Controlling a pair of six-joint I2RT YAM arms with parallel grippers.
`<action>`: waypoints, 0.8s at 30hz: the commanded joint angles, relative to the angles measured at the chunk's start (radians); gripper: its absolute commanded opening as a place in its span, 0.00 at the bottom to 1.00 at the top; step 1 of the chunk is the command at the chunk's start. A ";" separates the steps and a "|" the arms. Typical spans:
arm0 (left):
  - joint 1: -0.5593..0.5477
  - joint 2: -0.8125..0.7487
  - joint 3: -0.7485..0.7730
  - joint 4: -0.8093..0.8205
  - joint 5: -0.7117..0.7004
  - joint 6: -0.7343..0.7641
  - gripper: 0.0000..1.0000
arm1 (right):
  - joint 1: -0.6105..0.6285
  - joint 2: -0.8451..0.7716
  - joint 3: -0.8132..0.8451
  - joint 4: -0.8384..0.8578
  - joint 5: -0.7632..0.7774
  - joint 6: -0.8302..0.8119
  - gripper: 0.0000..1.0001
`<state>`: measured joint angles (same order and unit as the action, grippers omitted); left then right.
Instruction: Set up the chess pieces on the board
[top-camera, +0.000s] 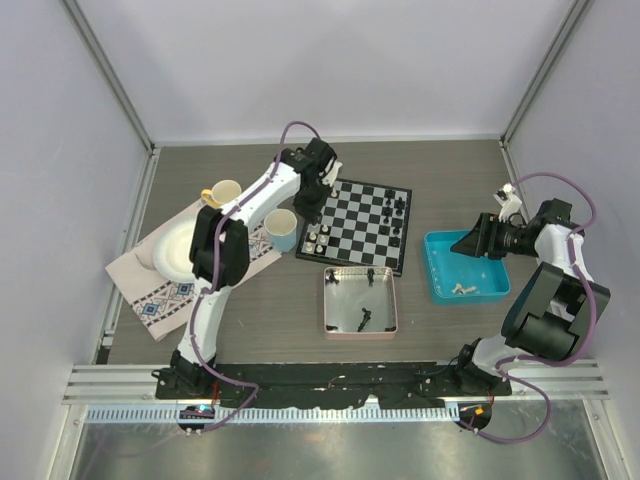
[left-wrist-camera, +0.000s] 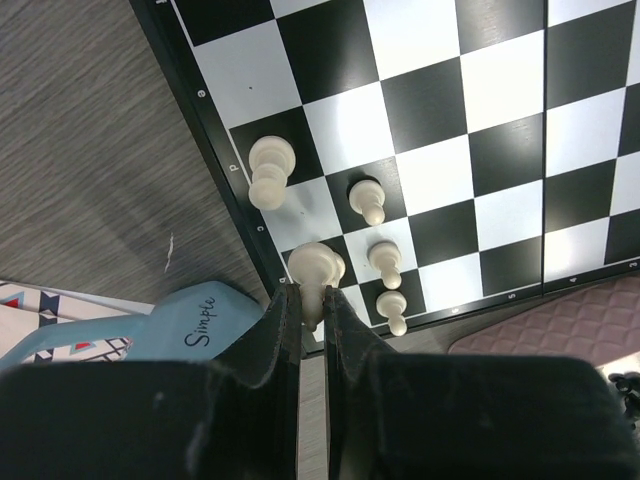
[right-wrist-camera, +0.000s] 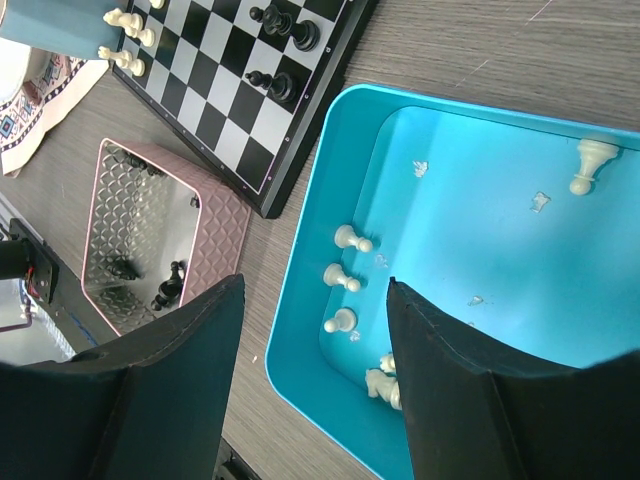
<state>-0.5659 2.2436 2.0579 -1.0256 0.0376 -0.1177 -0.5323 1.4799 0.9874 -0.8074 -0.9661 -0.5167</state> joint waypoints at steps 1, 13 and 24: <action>0.009 0.013 0.047 -0.008 0.002 0.018 0.02 | -0.003 -0.001 0.008 0.022 0.000 0.003 0.64; 0.014 0.047 0.061 0.001 0.007 0.009 0.04 | -0.003 0.002 0.010 0.024 0.001 0.001 0.64; 0.015 0.074 0.082 -0.001 0.010 0.006 0.06 | -0.005 0.003 0.011 0.017 0.000 -0.005 0.64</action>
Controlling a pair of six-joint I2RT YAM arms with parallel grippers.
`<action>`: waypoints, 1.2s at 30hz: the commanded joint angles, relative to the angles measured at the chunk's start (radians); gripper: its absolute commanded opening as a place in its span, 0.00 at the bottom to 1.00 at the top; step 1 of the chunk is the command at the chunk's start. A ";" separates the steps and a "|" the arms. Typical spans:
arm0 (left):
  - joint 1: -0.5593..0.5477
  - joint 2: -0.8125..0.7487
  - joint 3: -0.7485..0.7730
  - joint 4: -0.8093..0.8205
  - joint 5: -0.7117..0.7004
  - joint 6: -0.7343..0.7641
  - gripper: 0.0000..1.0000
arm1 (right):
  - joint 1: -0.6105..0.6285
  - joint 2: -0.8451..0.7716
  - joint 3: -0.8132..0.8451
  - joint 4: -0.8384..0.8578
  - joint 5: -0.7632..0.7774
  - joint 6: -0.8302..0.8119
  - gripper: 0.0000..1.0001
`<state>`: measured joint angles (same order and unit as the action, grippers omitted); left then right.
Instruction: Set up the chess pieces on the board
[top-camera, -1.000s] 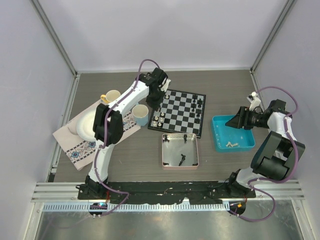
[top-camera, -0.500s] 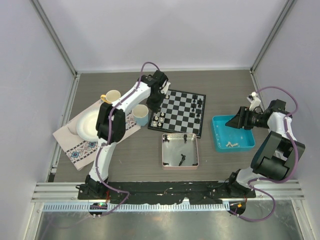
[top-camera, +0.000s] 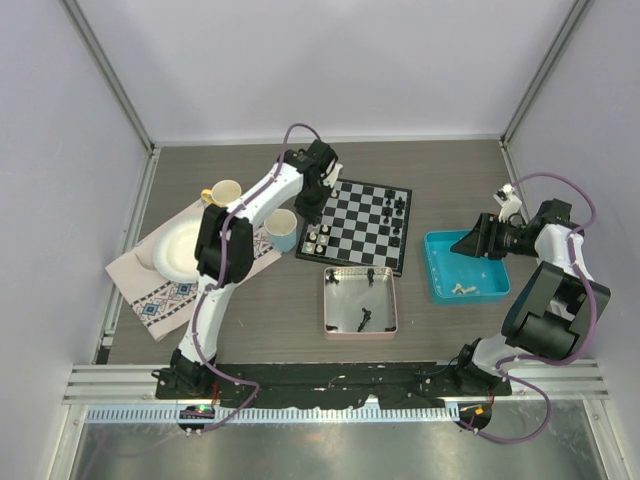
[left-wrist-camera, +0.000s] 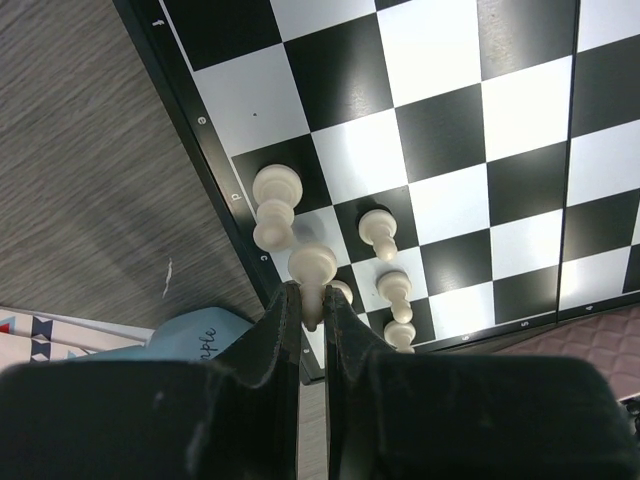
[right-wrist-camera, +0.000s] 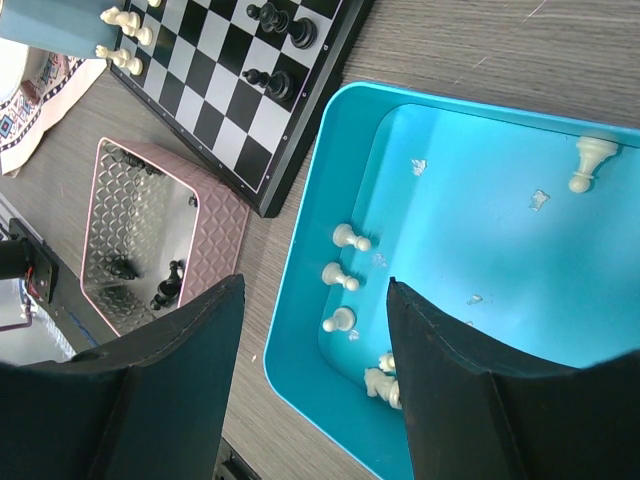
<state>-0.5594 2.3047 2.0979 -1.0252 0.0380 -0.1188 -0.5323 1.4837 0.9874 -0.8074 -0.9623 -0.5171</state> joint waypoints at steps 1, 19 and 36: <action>0.009 0.015 0.042 0.001 0.010 0.007 0.06 | -0.003 0.001 0.011 0.017 -0.004 -0.004 0.64; 0.007 0.038 0.051 0.001 0.005 0.004 0.10 | -0.003 0.004 0.014 0.010 -0.007 -0.011 0.64; 0.009 0.030 0.067 -0.018 0.002 -0.002 0.24 | -0.003 0.004 0.016 0.002 -0.010 -0.018 0.64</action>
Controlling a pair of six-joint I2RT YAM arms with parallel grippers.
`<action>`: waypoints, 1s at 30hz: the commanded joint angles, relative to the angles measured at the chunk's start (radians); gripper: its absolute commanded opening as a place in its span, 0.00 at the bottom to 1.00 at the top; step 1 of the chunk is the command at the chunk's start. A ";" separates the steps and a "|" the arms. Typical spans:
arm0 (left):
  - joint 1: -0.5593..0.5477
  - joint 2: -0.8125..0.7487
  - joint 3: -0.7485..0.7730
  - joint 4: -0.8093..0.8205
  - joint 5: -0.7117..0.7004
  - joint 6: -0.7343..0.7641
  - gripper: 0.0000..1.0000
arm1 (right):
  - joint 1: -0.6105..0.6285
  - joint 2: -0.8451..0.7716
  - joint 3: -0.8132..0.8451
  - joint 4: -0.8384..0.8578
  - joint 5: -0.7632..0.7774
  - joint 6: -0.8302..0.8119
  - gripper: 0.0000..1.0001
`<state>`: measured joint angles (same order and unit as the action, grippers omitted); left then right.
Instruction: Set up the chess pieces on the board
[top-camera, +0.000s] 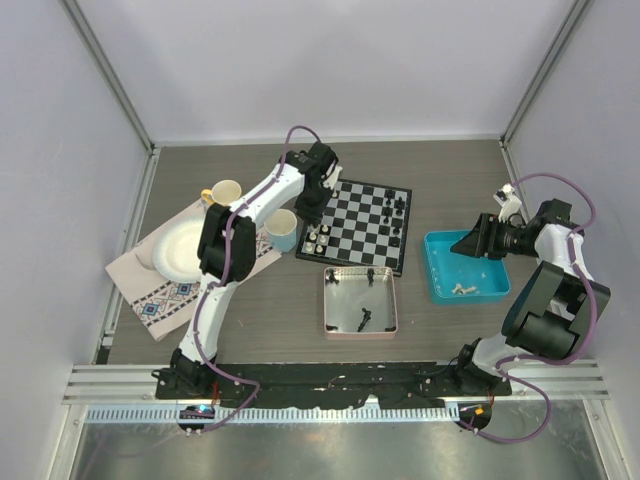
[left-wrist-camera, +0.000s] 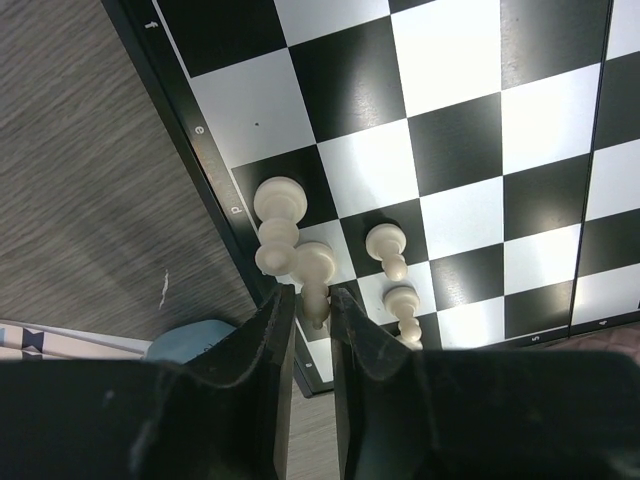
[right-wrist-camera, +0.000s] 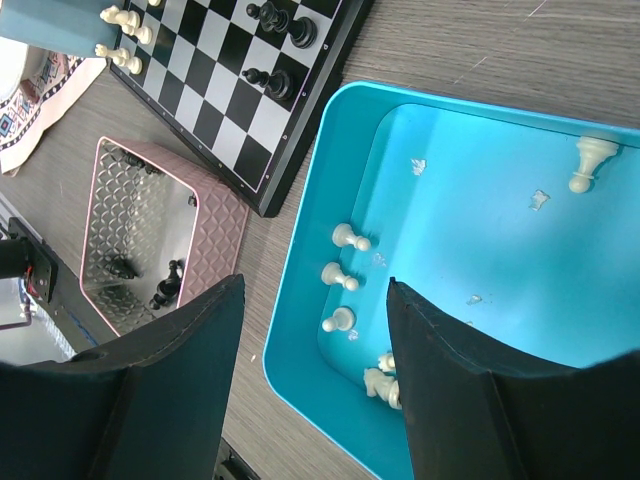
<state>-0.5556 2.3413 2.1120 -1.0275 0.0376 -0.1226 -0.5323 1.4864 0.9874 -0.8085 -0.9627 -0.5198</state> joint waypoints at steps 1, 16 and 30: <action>0.005 -0.008 0.055 -0.019 0.002 -0.002 0.26 | -0.003 0.002 0.016 0.003 -0.010 -0.016 0.64; 0.005 -0.153 0.071 -0.045 0.042 -0.031 0.42 | -0.003 -0.024 0.014 -0.021 0.007 -0.063 0.64; 0.058 -0.763 -0.573 0.571 0.039 -0.072 1.00 | 0.070 -0.051 0.115 -0.156 0.383 -0.281 0.64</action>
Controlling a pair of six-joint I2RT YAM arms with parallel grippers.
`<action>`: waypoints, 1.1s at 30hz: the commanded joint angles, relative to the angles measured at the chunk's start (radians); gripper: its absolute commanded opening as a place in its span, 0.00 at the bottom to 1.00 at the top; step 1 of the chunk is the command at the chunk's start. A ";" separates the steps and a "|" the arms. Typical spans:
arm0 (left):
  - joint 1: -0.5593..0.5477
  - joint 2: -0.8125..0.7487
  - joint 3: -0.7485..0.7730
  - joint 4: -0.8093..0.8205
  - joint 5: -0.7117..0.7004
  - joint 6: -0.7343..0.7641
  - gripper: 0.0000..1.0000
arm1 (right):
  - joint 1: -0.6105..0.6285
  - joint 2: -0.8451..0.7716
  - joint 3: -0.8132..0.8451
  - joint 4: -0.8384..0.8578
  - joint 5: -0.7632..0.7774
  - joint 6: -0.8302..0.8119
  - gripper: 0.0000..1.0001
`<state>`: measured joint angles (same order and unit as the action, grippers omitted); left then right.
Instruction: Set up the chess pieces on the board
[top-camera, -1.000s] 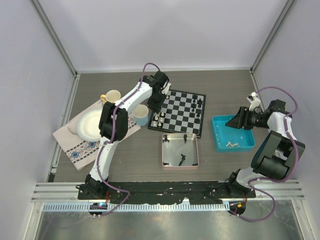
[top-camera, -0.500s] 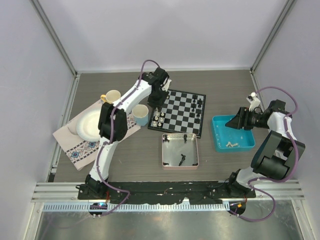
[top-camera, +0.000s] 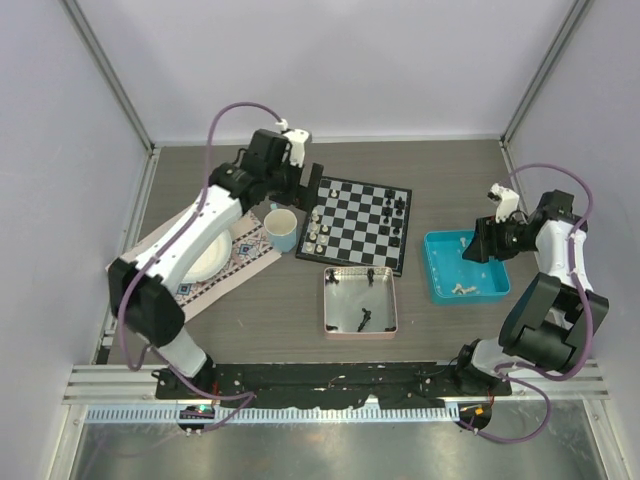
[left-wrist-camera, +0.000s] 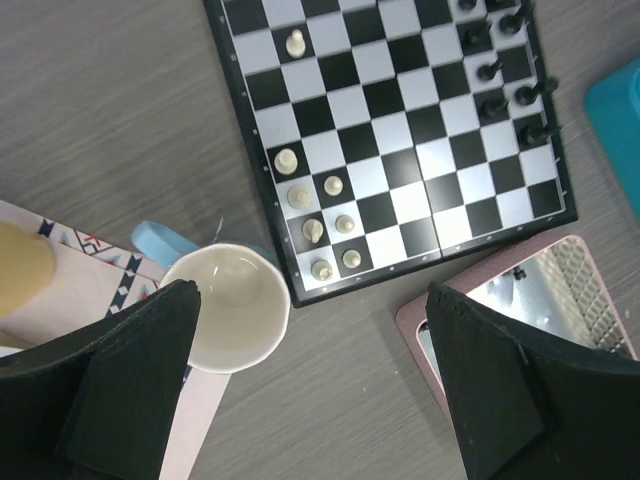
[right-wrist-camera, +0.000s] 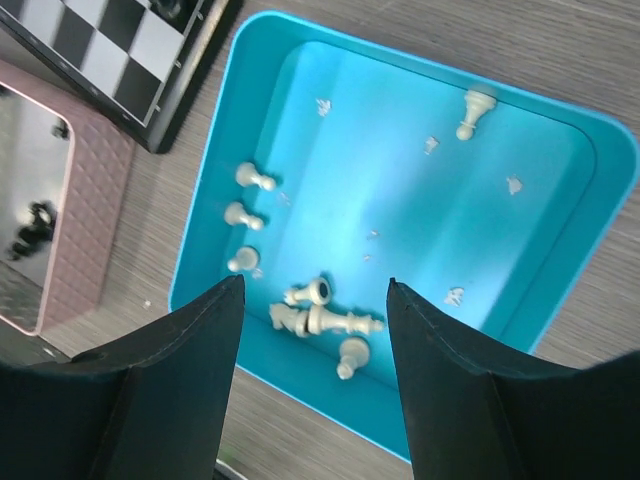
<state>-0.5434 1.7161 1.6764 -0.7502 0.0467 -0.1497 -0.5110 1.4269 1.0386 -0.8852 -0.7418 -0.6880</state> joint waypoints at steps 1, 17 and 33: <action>0.075 -0.165 -0.218 0.334 0.063 -0.059 1.00 | 0.061 0.006 0.063 -0.074 0.186 -0.113 0.64; 0.122 -0.423 -0.515 0.529 0.324 0.002 0.99 | 0.244 0.360 0.478 -0.419 0.197 -1.113 0.70; 0.122 -0.540 -0.613 0.543 0.312 -0.016 0.99 | 0.296 0.575 0.584 -0.262 0.291 -0.970 0.42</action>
<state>-0.4198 1.2011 1.0611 -0.2523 0.3447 -0.1707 -0.2173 1.9892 1.6123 -1.1759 -0.4736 -1.6722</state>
